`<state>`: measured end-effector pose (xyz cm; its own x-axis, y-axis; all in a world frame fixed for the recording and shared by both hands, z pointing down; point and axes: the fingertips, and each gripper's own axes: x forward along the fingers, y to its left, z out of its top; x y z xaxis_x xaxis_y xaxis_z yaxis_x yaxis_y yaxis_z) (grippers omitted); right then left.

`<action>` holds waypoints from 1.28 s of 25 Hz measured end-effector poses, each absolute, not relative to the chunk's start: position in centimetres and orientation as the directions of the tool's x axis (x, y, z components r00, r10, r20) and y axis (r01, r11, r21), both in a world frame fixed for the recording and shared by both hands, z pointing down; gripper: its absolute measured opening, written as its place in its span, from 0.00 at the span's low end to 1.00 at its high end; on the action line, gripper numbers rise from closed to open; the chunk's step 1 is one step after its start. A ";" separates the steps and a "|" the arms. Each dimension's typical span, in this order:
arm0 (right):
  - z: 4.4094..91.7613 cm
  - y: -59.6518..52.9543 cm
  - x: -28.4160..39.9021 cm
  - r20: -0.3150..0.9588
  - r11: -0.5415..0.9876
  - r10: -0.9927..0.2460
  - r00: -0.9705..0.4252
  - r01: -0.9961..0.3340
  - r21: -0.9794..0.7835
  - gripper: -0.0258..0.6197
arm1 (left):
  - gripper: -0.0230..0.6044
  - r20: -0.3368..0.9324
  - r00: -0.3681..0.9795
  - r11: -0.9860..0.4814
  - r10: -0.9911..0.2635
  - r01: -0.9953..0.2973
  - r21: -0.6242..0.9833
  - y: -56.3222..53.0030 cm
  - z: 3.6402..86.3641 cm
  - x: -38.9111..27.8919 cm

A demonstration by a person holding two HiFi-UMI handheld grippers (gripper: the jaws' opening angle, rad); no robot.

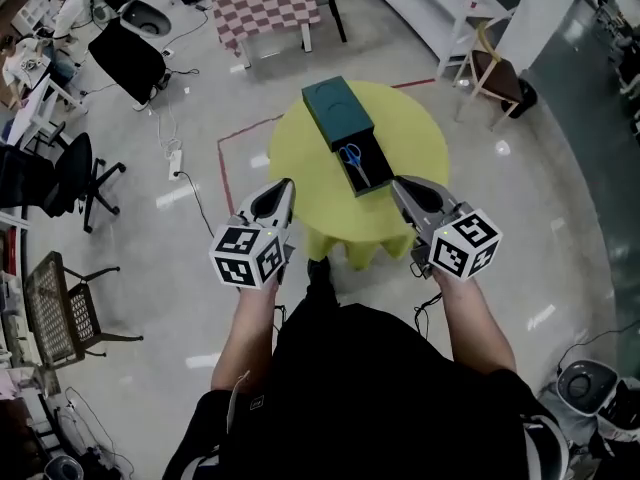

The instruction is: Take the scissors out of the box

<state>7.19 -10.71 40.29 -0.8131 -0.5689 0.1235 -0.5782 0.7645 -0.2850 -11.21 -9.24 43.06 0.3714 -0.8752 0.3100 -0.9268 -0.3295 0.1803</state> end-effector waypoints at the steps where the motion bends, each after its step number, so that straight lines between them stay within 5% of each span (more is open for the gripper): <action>1: 40.5 -11.8 6.9 0.131 0.756 -0.577 -0.806 -0.588 -0.288 0.06 | 0.05 0.313 0.379 -0.337 -0.871 -0.924 0.182 -10.5 43.1 -11.5; 15: 43.8 -24.3 2.8 0.244 0.615 -0.669 -0.703 -0.707 -0.350 0.06 | 0.05 0.337 0.499 -0.450 -0.799 -0.866 0.217 -26.2 44.2 -15.5; 32: 46.5 -28.1 3.0 0.299 0.599 -0.645 -0.703 -0.708 -0.373 0.06 | 0.05 0.394 0.523 -0.472 -0.756 -0.852 0.226 -28.9 46.7 -13.3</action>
